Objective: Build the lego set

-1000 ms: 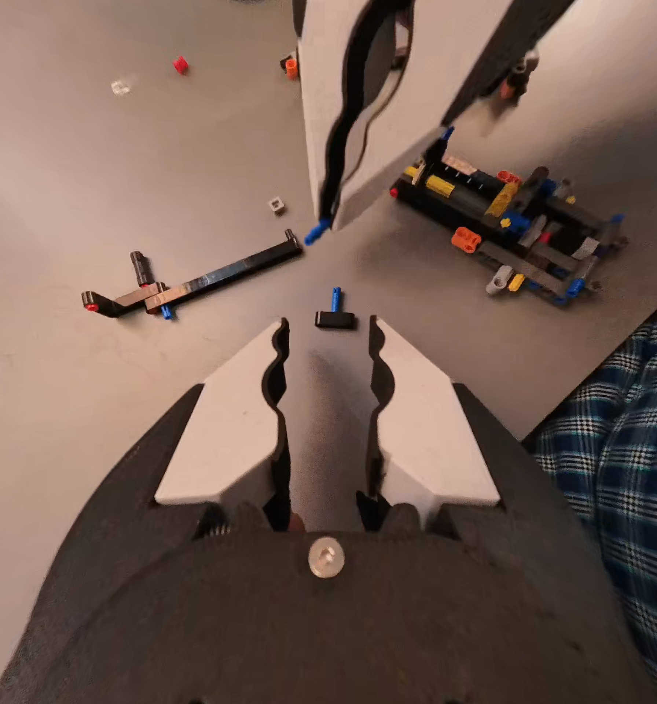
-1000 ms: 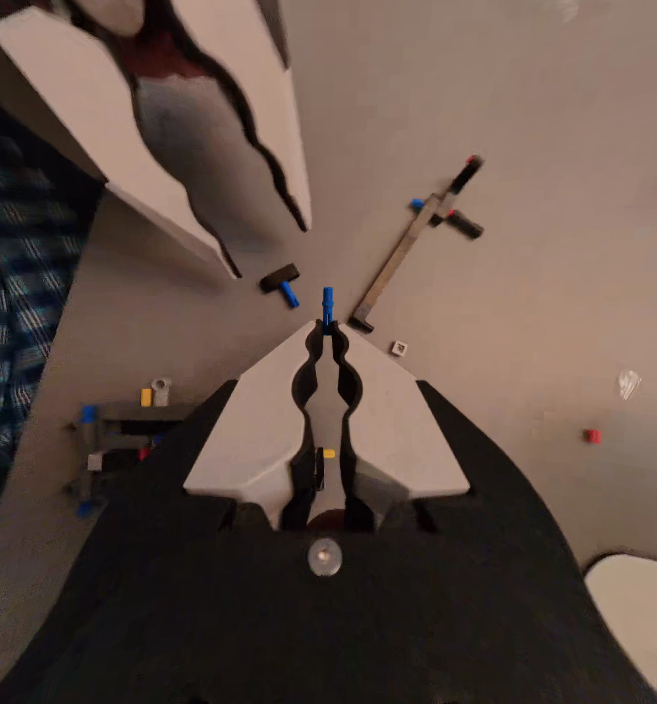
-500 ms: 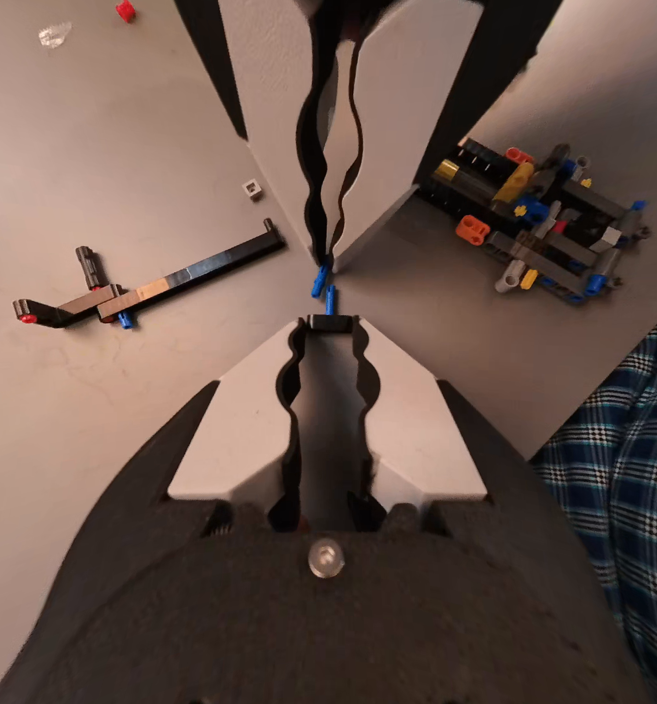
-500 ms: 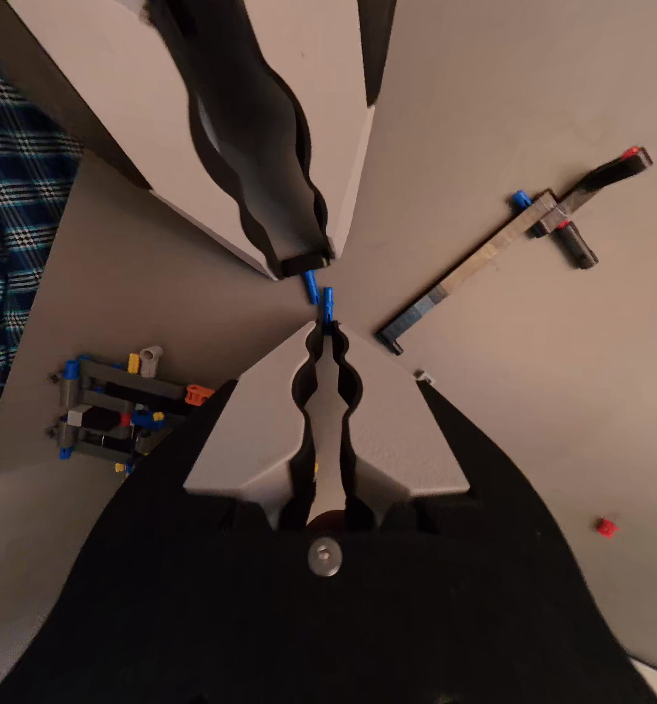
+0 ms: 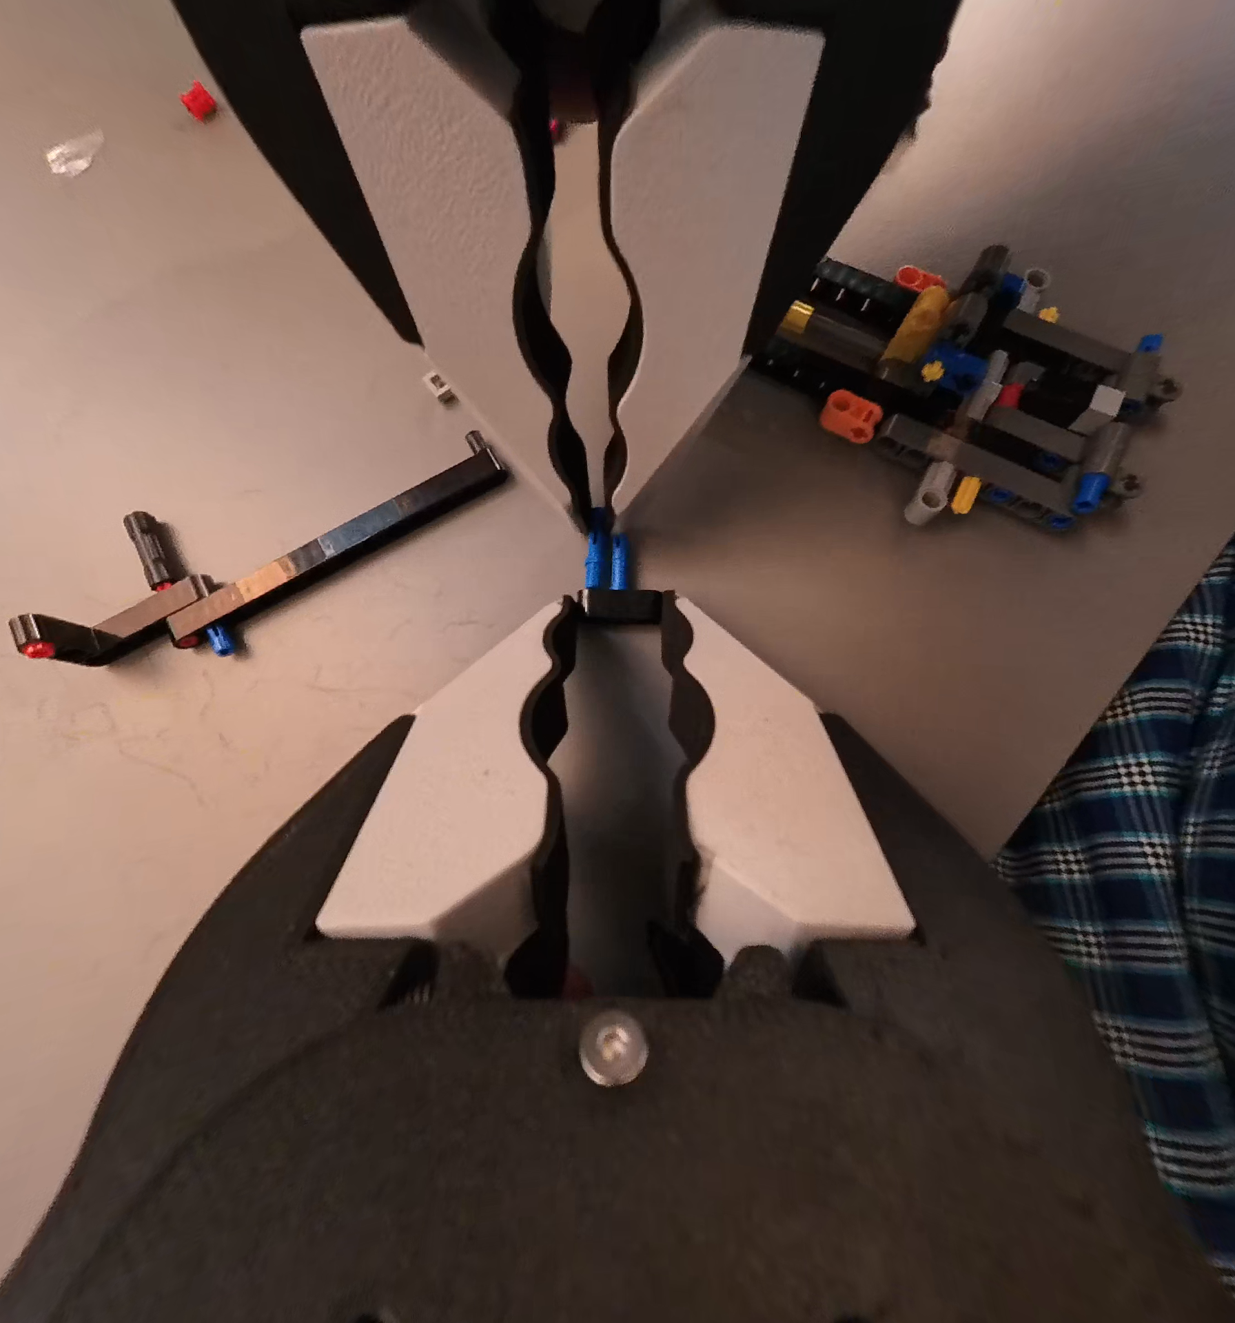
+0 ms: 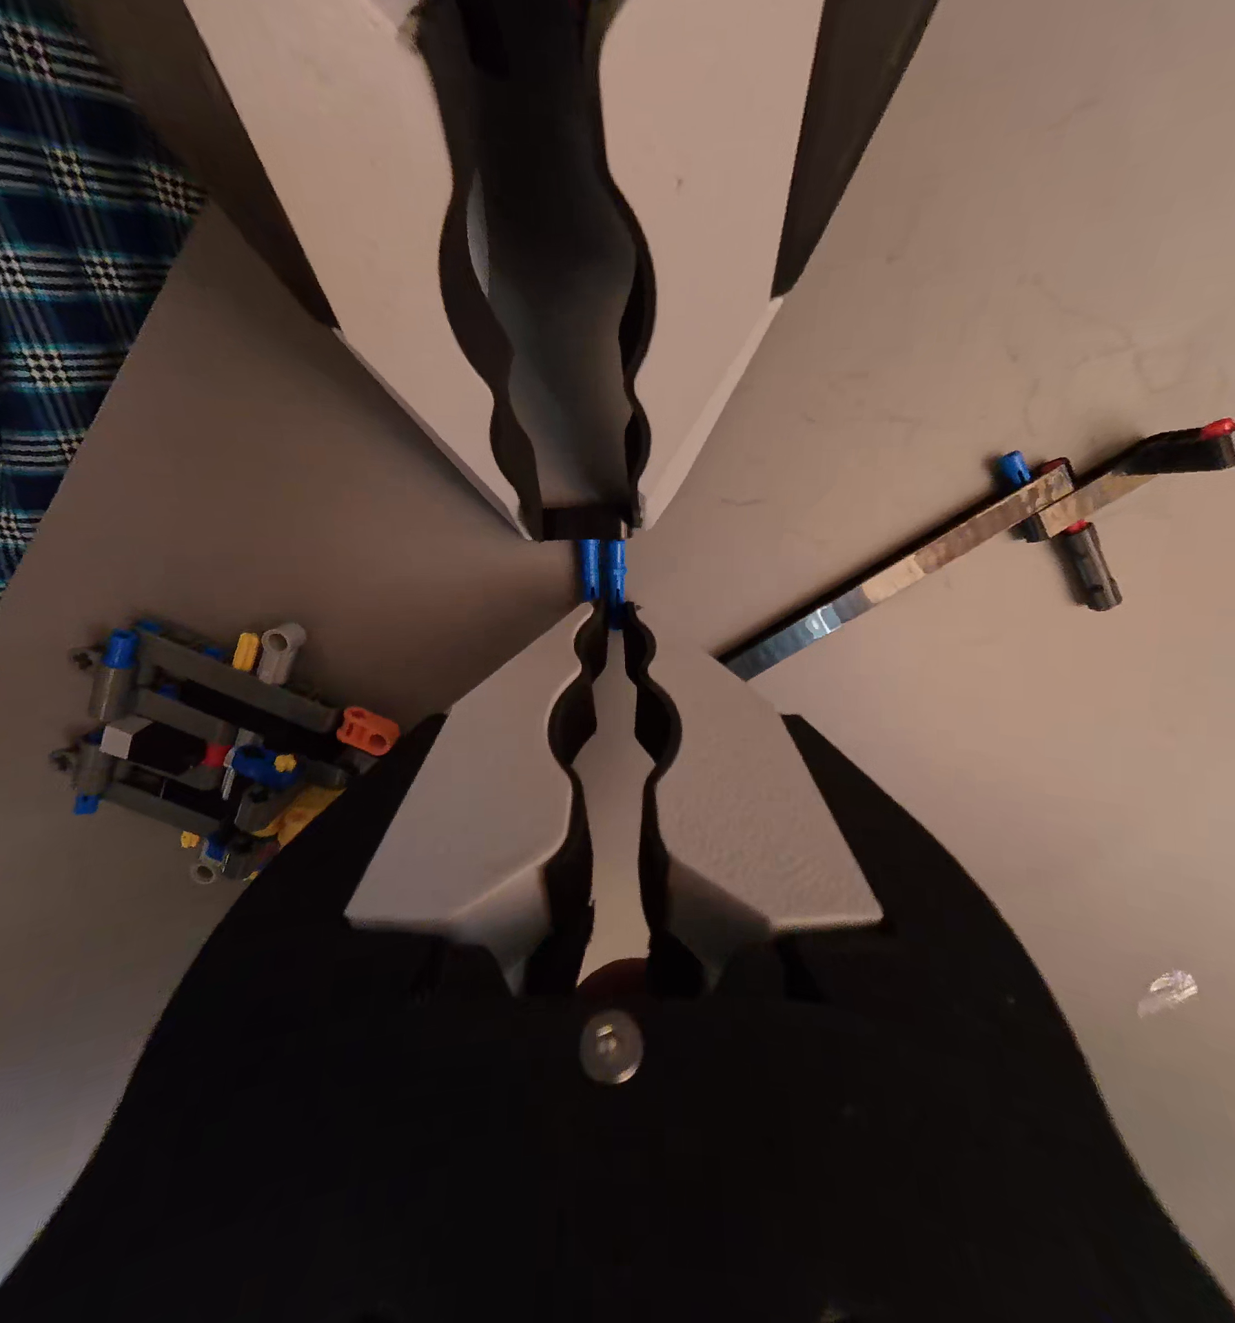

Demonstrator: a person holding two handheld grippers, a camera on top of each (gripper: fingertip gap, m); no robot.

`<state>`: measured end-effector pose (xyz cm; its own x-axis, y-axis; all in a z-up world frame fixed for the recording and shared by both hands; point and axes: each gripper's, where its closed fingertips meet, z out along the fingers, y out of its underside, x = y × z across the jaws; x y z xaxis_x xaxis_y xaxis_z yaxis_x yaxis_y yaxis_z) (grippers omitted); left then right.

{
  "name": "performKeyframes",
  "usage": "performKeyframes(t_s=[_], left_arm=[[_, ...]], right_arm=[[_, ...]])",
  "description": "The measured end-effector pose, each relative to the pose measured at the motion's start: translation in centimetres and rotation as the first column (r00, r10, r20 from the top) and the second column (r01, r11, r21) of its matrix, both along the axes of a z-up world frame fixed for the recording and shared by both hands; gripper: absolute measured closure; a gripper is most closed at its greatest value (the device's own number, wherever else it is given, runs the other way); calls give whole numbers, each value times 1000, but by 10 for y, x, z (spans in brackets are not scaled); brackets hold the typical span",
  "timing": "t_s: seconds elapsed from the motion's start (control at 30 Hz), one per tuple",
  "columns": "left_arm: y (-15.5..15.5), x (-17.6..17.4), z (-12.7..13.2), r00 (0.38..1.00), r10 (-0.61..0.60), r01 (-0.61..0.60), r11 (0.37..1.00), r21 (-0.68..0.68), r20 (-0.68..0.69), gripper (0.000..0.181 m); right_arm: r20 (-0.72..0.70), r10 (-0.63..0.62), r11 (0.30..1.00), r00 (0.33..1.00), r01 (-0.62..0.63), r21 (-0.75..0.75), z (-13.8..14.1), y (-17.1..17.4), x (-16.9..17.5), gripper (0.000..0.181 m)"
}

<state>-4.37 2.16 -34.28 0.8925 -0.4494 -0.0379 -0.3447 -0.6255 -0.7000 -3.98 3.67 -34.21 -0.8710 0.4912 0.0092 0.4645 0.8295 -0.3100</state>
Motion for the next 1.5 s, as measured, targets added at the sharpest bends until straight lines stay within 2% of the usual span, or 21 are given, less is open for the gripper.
performKeyframes(t_s=[0.2,0.53,1.07,1.5], left_arm=[[-1,1,0,999,-29,29,999,32,-14,159],[-1,2,1,998,-43,46,997,67,-48,159],[-2,2,1,996,-51,57,995,82,-75,159],[-2,2,2,994,-58,66,994,90,-89,159]], right_arm=[[-35,7,1000,999,-7,-4,0,-1,-1,180],[20,30,998,999,-31,46,-2,0,0,180],[49,-30,996,998,34,-83,-3,-3,1,180],[46,-28,997,999,31,-67,-4,-2,1,180]])
